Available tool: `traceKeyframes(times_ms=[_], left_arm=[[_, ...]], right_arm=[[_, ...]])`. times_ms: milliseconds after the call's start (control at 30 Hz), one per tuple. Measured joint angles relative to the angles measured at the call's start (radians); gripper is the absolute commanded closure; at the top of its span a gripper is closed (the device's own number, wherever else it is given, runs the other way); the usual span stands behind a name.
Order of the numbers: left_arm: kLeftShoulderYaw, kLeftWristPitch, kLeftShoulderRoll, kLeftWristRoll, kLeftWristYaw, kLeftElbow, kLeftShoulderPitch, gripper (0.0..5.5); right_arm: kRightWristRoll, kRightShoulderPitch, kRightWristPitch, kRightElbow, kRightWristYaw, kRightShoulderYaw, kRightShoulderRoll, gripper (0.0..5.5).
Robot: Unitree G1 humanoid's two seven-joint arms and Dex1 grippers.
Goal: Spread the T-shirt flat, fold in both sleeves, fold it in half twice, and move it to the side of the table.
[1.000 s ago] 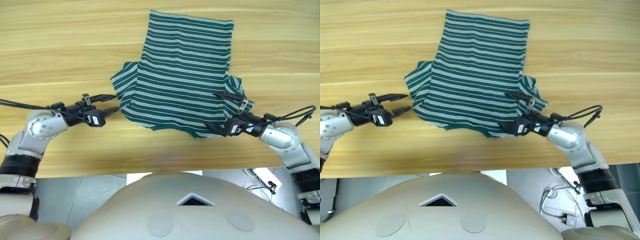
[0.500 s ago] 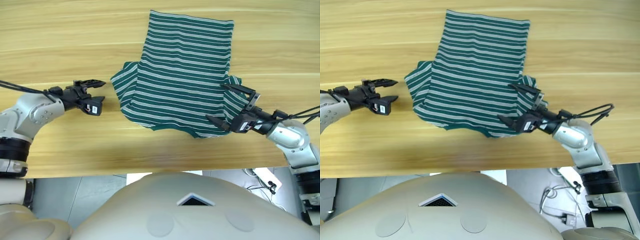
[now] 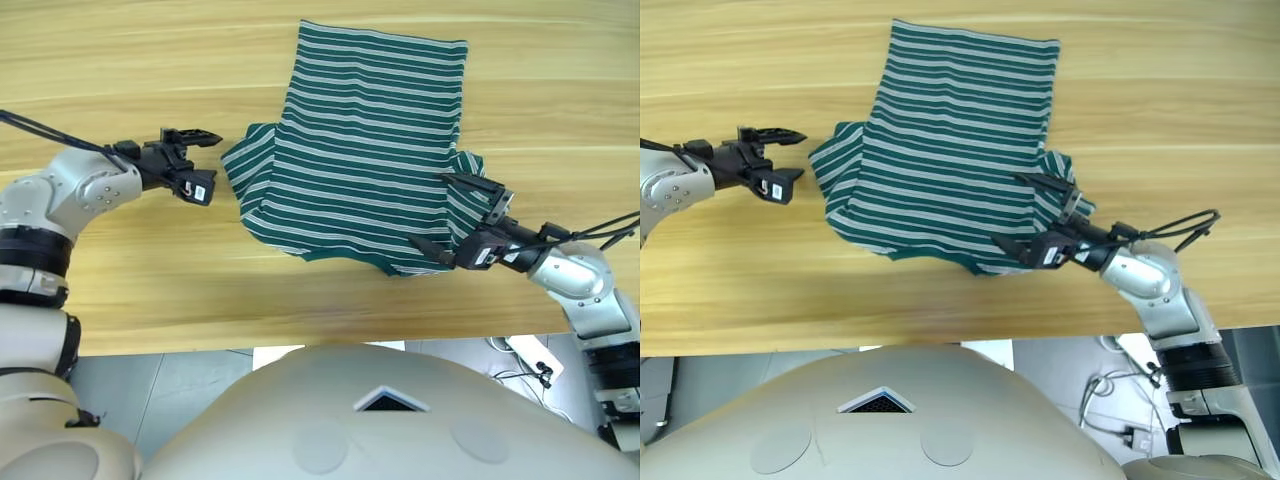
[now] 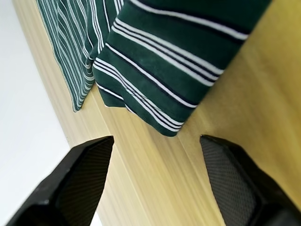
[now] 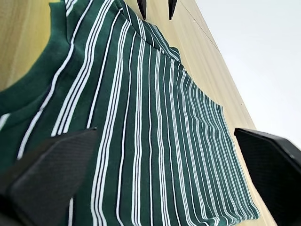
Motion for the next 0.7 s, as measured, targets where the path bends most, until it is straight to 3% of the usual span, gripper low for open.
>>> traceKeyframes(times_ms=[100, 167, 700], left_arm=[[-0.018, -0.028, -0.019, -0.011, 0.008, 0.049, -0.034, 2.06], [-0.03, -0.055, -0.034, -0.03, 0.008, 0.075, -0.048, 2.34], [-0.101, -0.058, -0.065, 0.016, 0.069, 0.192, -0.106, 5.11]], right_arm=[[0.0, 0.002, 0.0, 0.0, 0.0, 0.0, 0.001, 0.1], [-0.001, 0.002, 0.001, 0.001, 0.0, 0.0, 0.005, 0.1], [-0.003, 0.026, 0.002, -0.011, 0.002, -0.002, 0.011, 0.1]])
